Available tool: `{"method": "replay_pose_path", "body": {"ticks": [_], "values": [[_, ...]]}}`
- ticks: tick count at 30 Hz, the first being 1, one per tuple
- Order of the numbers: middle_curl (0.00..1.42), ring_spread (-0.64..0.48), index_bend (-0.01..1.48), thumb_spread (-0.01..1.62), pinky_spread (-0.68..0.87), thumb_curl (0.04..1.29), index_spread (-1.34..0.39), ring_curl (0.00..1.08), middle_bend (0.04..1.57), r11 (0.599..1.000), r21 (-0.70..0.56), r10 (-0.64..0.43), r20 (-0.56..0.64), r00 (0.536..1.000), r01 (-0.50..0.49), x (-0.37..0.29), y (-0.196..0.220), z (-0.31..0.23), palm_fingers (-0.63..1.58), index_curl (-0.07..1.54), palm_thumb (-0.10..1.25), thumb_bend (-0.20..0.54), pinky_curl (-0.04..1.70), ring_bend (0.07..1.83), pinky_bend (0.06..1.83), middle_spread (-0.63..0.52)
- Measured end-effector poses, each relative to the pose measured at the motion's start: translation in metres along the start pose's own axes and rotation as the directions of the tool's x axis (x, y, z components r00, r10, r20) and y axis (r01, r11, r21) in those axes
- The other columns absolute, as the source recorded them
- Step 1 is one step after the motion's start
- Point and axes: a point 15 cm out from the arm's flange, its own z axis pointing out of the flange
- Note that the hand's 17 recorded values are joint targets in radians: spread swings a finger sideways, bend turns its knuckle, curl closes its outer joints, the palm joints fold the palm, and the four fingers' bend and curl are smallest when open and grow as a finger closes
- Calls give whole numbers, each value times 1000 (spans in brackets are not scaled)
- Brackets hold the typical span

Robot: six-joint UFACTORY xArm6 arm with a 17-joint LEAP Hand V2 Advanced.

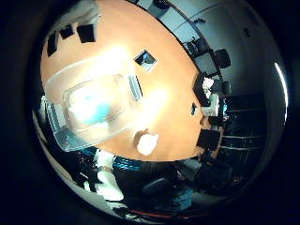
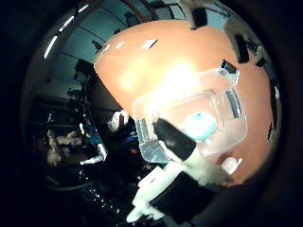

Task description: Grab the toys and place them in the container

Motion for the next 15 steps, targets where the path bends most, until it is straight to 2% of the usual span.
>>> {"method": "replay_pose_path", "body": {"ticks": [6,15], "values": [[544,-108,178,1142,353,247,-427,433,503,1000,-6,-9,0,1000,9,0,3,-1,233,429,399,-26,680,803,784,-130],[472,-94,173,1134,448,250,-412,373,481,1000,-8,13,-18,1000,-13,21,17,-9,279,353,381,-21,603,779,730,-114]]}}
